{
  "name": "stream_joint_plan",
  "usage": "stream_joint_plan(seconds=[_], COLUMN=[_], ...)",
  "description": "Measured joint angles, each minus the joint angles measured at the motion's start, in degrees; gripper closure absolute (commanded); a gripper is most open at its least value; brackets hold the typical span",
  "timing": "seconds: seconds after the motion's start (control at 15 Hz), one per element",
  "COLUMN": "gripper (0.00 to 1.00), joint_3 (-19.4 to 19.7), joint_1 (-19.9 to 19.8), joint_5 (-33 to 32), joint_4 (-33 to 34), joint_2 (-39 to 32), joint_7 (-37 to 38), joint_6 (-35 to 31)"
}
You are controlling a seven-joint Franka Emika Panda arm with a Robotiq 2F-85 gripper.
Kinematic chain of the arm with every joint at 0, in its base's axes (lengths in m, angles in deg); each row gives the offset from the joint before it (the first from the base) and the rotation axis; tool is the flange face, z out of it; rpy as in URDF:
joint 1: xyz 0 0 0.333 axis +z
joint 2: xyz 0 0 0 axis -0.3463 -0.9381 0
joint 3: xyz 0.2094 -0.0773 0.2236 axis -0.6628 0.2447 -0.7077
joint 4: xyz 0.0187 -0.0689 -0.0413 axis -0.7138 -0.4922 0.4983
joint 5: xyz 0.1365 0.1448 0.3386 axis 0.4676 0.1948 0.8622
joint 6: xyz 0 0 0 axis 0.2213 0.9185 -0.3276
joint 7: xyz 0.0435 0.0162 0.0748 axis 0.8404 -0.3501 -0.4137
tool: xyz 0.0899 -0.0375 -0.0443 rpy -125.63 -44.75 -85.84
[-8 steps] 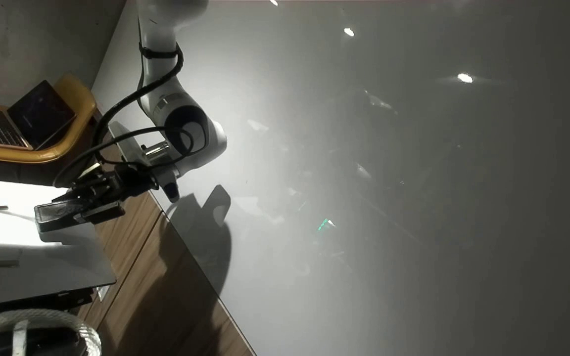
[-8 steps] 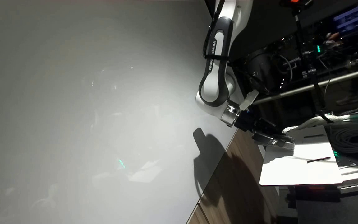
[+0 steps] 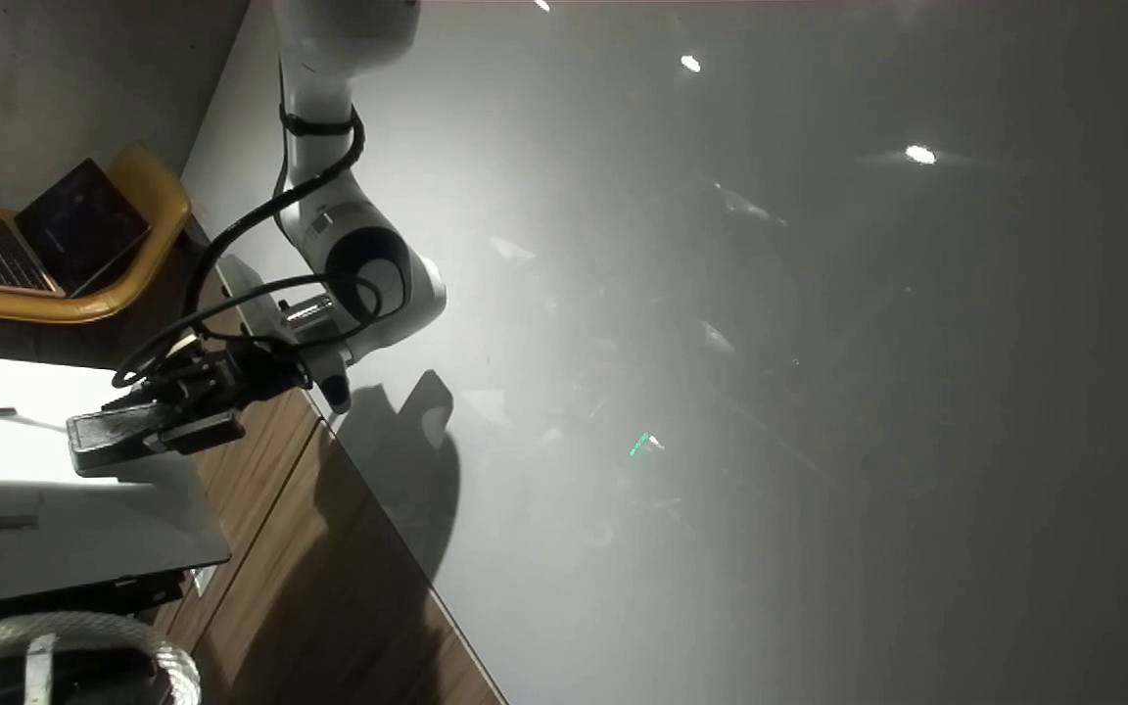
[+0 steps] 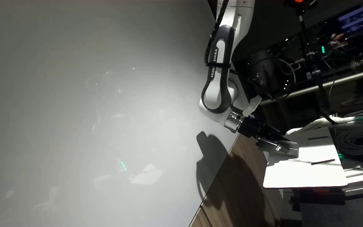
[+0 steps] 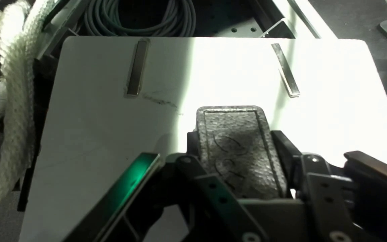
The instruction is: Use the eraser to erase the board
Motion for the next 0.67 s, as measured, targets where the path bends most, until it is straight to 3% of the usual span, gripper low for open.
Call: stream_joint_plan(seconds=[0.33,0.67], gripper=[0.04,0.0], joint_3=[-0.02,-0.23], joint_1=[0.0,0.28], joint_5=[0.0,0.01], joint_4=[1.2,2.28], joint_2=[-1.55,-2.41], joint_7=[-0.04,-0.06], joint_6=[0.0,0.0])
